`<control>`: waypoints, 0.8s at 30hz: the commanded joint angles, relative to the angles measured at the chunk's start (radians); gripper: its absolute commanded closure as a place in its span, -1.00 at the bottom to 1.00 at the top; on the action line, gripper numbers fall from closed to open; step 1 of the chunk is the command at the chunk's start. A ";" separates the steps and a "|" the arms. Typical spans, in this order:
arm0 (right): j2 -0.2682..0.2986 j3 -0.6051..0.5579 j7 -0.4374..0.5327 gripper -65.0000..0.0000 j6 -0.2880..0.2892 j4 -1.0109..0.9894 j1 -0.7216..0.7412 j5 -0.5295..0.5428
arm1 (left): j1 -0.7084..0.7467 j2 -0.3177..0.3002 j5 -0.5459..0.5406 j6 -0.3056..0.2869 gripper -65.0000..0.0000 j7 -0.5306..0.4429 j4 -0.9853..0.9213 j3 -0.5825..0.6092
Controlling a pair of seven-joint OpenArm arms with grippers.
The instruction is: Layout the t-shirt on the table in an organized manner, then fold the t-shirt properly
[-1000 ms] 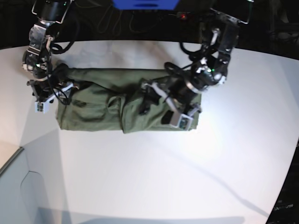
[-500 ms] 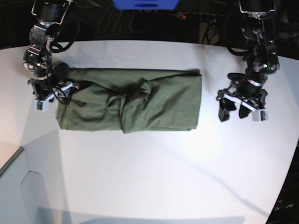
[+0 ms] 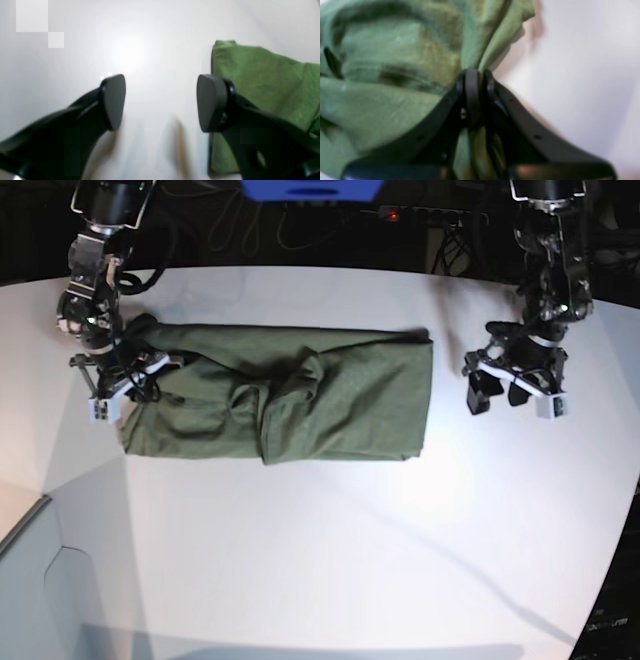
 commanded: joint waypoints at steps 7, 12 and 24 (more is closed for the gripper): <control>-0.075 -0.006 0.025 1.00 0.083 0.235 -0.036 0.017 | -0.007 -0.009 -0.011 -0.008 -0.33 -0.021 0.014 -0.003; -0.120 -0.061 0.025 1.00 0.083 0.364 -0.078 0.016 | -0.013 -0.006 -0.010 -0.008 -0.33 -0.021 0.013 0.007; -0.121 -0.403 0.023 1.00 0.074 0.498 -0.113 0.013 | -0.102 -0.007 -0.010 -0.005 -0.33 -0.029 -0.151 0.122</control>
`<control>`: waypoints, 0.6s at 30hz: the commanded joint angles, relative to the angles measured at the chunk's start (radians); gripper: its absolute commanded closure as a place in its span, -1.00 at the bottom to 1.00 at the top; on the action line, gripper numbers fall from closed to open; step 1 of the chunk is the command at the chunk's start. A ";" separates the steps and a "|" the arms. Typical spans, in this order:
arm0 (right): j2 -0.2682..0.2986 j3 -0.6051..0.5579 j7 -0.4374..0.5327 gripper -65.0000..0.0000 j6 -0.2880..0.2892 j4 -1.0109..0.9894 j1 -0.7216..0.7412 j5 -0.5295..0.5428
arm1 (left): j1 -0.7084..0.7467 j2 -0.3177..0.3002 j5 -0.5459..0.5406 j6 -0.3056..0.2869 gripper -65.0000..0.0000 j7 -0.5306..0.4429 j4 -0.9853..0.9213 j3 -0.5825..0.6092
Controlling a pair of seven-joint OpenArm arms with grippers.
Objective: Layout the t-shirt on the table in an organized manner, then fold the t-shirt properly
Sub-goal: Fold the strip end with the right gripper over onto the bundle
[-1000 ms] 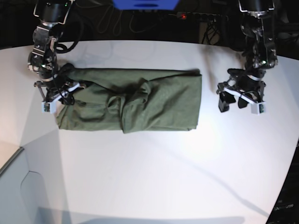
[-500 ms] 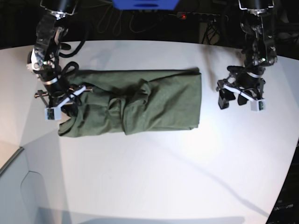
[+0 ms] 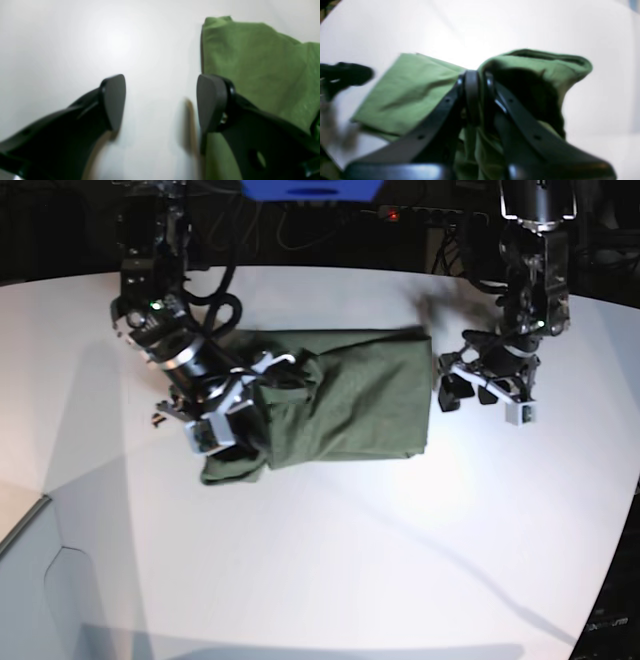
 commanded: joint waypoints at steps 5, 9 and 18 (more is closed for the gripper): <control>0.001 -0.145 0.034 1.00 -0.072 -0.016 0.051 0.016 | -0.032 -0.003 -0.012 -0.001 -0.33 -0.023 0.011 0.066; -0.004 -0.211 0.038 1.00 -0.078 -0.096 0.098 0.016 | -0.032 -0.003 -0.012 -0.001 -0.33 -0.023 0.011 0.093; -0.040 -0.364 0.040 1.00 -0.078 -0.144 0.170 0.016 | -0.032 -0.003 -0.012 -0.001 -0.33 -0.016 0.011 0.104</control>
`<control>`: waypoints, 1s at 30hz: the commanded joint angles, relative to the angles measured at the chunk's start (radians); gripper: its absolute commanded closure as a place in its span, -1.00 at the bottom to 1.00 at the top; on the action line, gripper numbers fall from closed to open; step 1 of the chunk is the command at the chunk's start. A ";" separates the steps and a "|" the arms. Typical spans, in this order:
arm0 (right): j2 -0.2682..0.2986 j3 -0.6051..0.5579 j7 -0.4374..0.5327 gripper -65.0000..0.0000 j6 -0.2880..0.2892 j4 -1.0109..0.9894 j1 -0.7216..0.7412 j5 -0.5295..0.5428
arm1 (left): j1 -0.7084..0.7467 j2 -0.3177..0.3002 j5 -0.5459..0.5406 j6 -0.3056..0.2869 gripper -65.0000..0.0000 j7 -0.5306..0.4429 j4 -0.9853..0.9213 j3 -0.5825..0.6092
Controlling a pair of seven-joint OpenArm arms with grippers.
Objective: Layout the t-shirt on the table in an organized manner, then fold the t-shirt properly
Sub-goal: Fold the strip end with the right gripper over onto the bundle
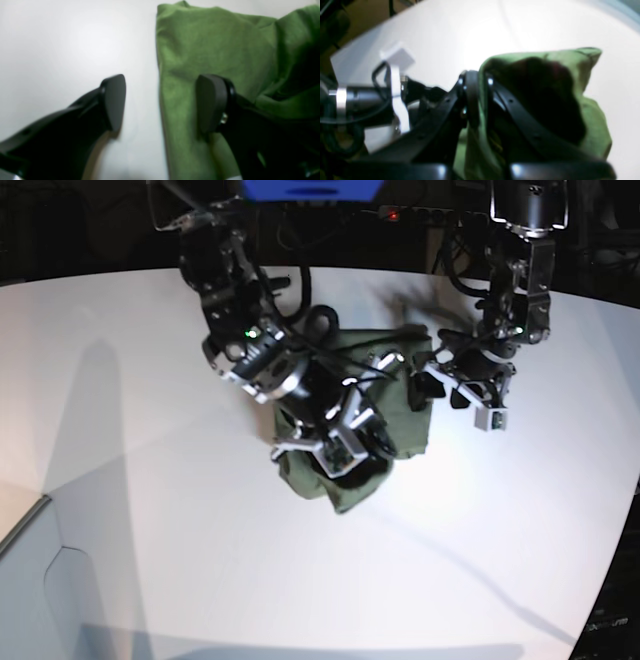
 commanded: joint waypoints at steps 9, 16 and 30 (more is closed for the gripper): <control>-0.020 -0.112 0.023 1.00 0.001 -0.174 0.117 0.014 | -0.010 -0.013 -0.009 -0.005 -0.33 -0.013 0.024 -0.002; -0.040 -0.116 0.025 1.00 0.001 -0.286 0.190 0.016 | -0.007 -0.015 -0.009 -0.005 -0.33 -0.013 0.027 -0.007; -0.045 -0.116 0.025 1.00 0.001 -0.365 0.228 0.016 | 0.151 -0.116 -0.012 -0.005 -0.33 -0.013 0.290 -0.011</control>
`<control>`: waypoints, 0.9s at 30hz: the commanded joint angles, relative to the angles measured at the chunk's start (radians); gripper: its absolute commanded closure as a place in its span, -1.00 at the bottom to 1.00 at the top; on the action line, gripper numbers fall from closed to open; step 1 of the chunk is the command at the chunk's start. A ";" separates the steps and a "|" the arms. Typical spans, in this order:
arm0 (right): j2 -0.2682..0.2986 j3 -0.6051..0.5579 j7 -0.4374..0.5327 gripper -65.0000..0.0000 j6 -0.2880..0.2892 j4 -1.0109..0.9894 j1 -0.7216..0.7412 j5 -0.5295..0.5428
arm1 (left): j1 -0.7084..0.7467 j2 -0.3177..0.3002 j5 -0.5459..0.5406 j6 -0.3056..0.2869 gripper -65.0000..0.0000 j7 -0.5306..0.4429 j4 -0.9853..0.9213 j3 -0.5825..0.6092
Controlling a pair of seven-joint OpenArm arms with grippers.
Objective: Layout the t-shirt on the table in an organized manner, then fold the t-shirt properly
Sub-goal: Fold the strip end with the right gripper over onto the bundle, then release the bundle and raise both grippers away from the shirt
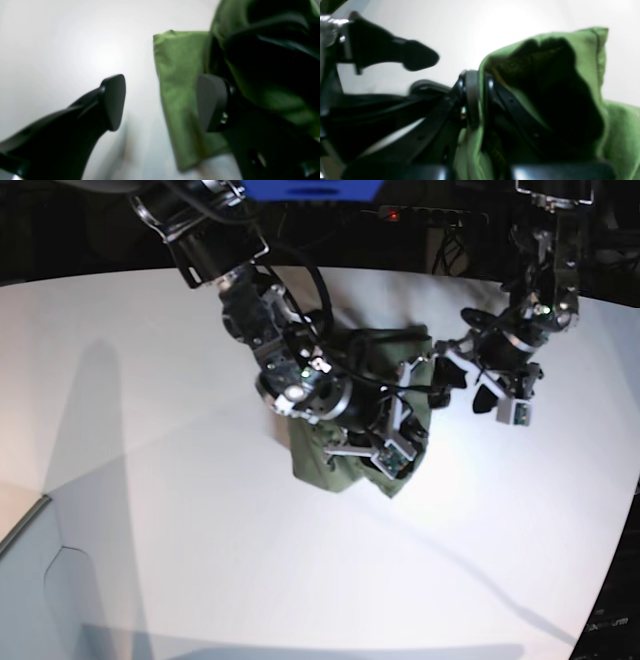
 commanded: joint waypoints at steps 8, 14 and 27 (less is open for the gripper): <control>-0.014 -0.103 0.029 1.00 0.001 0.016 0.022 0.016 | 0.111 -0.062 -0.004 -0.007 -0.33 -0.020 0.068 -0.107; -0.023 -0.127 0.029 1.00 0.001 -0.011 0.030 0.016 | 0.143 -0.062 -0.004 -0.010 -0.33 -0.020 0.062 -0.170; -0.023 -0.126 0.026 0.35 0.001 -0.097 0.091 0.016 | 0.145 -0.062 -0.004 -0.010 -0.33 -0.020 0.059 -0.179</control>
